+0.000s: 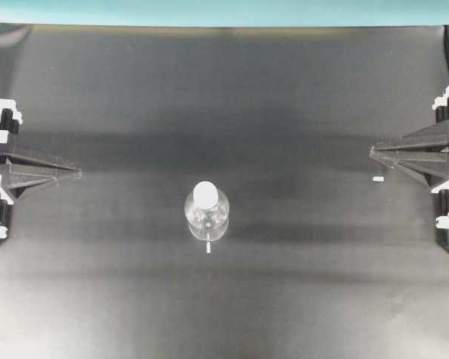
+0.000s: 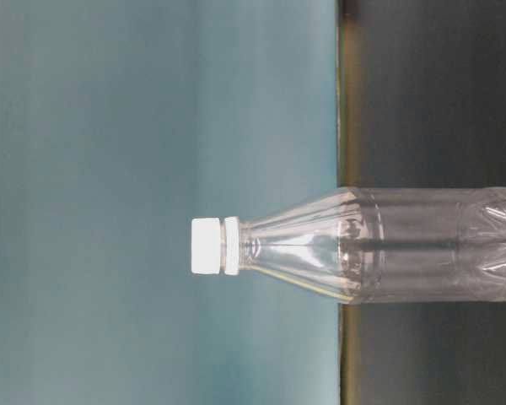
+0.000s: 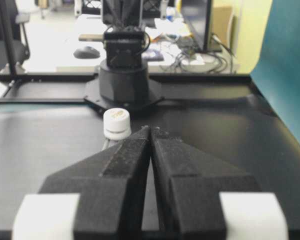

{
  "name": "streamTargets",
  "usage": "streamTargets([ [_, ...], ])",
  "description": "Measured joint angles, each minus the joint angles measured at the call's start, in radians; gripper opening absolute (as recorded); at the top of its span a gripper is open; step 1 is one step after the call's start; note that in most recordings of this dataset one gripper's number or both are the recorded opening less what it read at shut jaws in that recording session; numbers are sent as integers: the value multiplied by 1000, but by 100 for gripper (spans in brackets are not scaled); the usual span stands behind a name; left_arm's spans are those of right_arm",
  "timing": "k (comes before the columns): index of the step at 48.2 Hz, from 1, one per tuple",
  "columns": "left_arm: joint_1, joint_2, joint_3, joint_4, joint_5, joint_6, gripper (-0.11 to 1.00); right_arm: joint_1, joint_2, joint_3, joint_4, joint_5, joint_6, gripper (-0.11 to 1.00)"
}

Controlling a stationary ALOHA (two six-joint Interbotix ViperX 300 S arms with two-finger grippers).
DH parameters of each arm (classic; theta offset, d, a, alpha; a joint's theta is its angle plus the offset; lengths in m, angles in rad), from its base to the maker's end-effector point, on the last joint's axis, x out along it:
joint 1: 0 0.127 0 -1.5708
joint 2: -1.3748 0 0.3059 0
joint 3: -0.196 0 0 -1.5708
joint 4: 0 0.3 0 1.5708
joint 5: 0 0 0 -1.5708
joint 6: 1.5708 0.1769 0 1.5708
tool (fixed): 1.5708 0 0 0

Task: Open the bottle cap by holding the bottle with the left arm and twisting the cap with the right arm.
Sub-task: 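Move the left gripper to the clear bottle and close on its body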

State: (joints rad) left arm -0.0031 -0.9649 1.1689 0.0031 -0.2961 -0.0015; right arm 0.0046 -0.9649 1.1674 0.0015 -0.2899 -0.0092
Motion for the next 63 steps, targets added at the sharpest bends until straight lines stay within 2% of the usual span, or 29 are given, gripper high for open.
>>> streamTargets([
  [4,11,8,-23,23,2,-6,20,-2,0,0,3,8,6,1],
  [9,21,25,-64,35,3,2,10,-3,0,-8,17,55,9,0],
  [17,25,109,-126,38,2,32,10,-6,2,-37,25,176,9,0],
  [24,26,210,-193,38,-17,61,12,-11,2,-41,25,225,9,0],
  [26,26,241,-212,38,-34,66,16,-14,0,-41,26,230,9,0],
  [29,26,281,-238,38,-64,64,27,-14,0,-43,25,233,9,0],
  [37,25,400,-295,38,-144,54,77,-38,0,-44,26,249,9,0],
  [41,9,454,-324,38,-183,54,94,-48,0,-46,26,255,9,0],
  [43,2,474,-337,38,-201,54,96,-48,0,-48,26,259,9,0],
  [48,-12,534,-367,38,-232,54,90,-49,2,-54,26,272,9,0],
  [53,-18,611,-382,38,-249,52,93,-49,2,-57,26,285,9,0],
  [63,-26,758,-388,38,-334,-14,96,-49,2,-57,34,296,49,0],
])
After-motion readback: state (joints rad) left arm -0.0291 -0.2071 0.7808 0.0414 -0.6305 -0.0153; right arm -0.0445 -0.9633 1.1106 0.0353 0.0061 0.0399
